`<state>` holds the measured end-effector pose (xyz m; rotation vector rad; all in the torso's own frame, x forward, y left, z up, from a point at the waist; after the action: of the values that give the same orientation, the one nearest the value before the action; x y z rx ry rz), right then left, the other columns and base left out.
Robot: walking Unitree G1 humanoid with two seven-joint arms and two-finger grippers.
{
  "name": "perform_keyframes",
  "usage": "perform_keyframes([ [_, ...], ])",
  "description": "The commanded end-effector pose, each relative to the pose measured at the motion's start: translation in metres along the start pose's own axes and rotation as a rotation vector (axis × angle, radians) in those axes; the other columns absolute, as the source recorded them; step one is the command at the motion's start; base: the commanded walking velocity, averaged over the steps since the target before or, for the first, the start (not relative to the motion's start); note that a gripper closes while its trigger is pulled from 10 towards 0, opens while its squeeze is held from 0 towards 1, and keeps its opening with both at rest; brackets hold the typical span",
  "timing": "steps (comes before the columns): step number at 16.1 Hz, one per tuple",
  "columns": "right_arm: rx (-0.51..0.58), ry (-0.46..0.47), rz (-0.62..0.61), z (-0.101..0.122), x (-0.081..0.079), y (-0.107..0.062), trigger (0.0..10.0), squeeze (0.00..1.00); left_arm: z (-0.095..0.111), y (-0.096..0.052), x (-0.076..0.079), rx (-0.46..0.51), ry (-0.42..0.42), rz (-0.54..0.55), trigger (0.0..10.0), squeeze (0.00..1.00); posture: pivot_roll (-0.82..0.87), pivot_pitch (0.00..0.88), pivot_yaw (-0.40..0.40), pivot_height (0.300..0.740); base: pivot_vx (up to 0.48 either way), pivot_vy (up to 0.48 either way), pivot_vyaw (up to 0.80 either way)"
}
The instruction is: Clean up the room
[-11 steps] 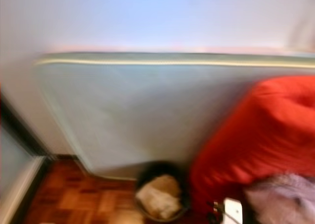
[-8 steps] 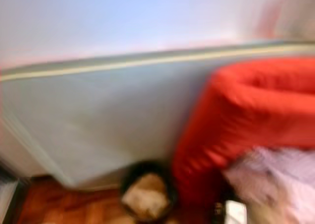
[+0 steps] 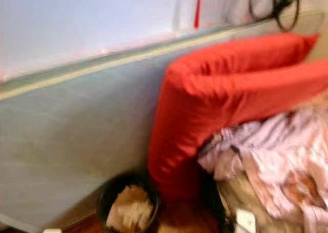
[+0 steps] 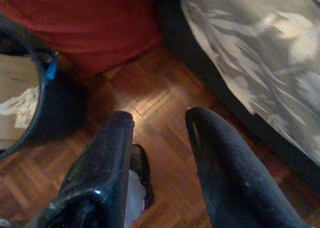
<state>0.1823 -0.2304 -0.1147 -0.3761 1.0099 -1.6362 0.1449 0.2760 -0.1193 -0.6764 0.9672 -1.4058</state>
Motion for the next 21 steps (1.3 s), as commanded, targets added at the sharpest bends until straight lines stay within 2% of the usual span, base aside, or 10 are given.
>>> perform_keyframes([
  [1,0.000,0.007,0.005,-0.0006,-0.0031,0.0008,10.0,0.00,-0.0119,-0.0031,-0.0029,-0.032,-0.009,0.005,10.0,0.00,-0.01,0.000,-0.008,0.740,0.000,0.000,-0.77],
  [17,0.003,0.004,0.005,0.0006,-0.0039,0.0013,10.0,0.00,-0.0115,-0.0031,-0.0038,-0.032,-0.012,0.007,10.0,0.00,-0.01,0.001,-0.002,0.740,0.000,0.000,-0.77],
  [21,0.016,-0.009,-0.001,0.0032,-0.0025,0.0011,10.0,0.00,-0.0109,-0.0029,-0.0032,-0.033,0.008,0.004,10.0,0.00,-0.01,0.014,-0.005,0.740,0.000,0.000,0.00],
])
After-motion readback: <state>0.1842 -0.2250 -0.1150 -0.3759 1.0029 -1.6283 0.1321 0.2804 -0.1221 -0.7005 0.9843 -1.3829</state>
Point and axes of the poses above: a point about 5 cm out from each wrist's last joint towards the gripper, its own y axis pointing out of the wrist towards the gripper, its own z axis along the axis of the wrist's last joint, x = y × z, the point moved 4 cm from there along y, pointing out of the wrist towards the gripper, and after that the axes turned 8 degrees about y, right-handed, at the moved point
